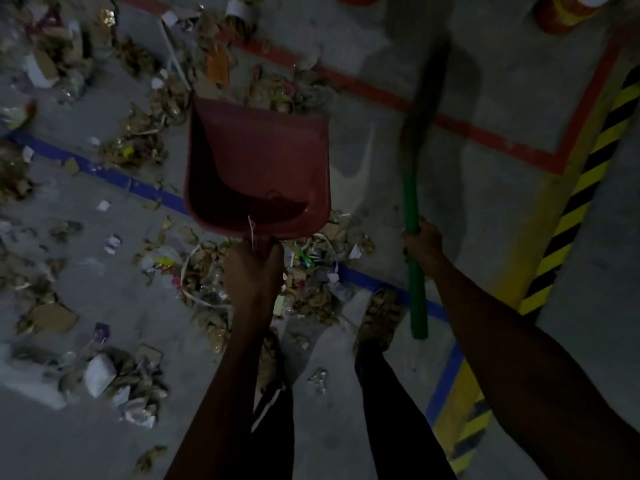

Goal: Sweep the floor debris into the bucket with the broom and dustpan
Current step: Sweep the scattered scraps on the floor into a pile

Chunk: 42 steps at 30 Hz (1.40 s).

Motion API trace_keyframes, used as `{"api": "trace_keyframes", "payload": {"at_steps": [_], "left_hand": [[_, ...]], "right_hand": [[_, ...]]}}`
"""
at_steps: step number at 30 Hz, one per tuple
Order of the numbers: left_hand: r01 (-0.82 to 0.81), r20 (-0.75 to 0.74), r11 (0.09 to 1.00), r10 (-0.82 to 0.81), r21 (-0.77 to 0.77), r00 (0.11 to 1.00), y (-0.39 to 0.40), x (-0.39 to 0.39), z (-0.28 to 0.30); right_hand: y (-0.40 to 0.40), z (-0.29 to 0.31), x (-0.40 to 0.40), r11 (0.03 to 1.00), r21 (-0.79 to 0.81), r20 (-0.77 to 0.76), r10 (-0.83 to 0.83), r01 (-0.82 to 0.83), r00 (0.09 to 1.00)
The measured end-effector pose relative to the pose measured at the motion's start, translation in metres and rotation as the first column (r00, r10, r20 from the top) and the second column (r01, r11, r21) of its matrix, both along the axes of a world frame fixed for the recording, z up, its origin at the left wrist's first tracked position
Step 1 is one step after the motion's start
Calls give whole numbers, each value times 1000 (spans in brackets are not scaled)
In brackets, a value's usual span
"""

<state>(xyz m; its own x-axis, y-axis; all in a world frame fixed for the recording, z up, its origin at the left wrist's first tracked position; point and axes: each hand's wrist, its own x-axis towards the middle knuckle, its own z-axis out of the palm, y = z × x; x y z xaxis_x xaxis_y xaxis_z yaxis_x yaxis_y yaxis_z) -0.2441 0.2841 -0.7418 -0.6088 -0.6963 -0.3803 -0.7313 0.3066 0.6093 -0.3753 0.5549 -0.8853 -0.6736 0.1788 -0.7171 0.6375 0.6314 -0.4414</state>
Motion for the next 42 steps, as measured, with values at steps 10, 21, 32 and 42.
{"api": "trace_keyframes", "payload": {"at_steps": [10,21,32,42], "left_hand": [[-31,174,998,40,-50,984,-53,120,11],[9,274,1000,-11,9,962,-91,241,29],[-10,242,1000,9,0,970,-90,315,28],[-9,235,986,48,-166,971,-101,427,67]], "right_hand": [[-108,27,145,890,-266,-20,380,-372,925],[-54,68,248,997,9,-123,-78,80,989],[-123,72,361,996,-47,121,82,-77,989],[-139,122,449,968,-224,-168,76,-113,983]]}}
